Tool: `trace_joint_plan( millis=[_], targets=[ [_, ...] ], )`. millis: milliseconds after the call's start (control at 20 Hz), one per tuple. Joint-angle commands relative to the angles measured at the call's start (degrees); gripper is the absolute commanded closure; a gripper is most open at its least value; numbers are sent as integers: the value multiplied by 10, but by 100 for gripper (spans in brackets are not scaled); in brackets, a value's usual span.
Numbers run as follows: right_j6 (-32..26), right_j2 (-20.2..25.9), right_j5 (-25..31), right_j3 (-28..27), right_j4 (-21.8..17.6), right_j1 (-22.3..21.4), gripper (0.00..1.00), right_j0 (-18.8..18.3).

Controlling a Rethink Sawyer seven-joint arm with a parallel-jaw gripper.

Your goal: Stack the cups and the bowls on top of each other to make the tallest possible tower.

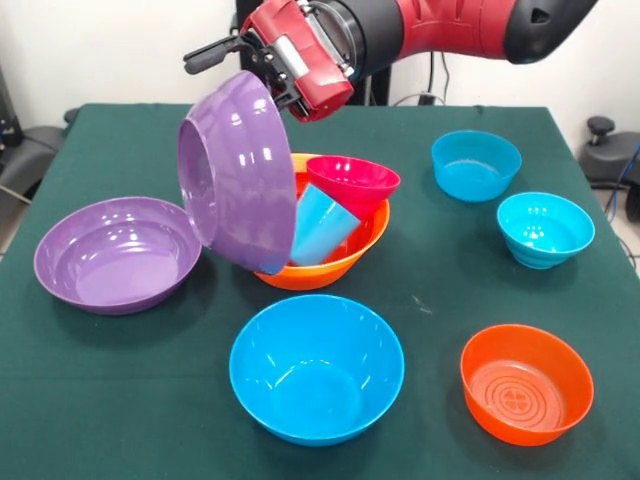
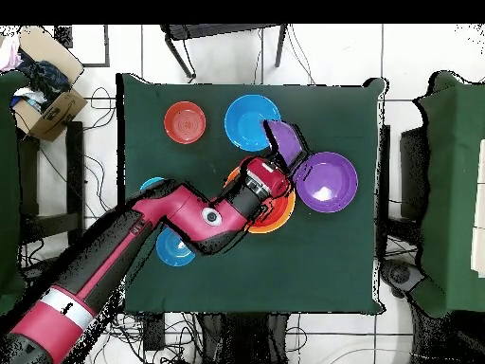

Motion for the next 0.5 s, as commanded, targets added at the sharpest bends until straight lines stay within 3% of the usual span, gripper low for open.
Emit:
trace_joint_plan(
  millis=[50, 500],
  targets=[
    [-165, 97, -14, -10, 63, -7, 0, -12],
    [-178, 83, -16, 9, 78, 1, 0, -13]
  ],
)
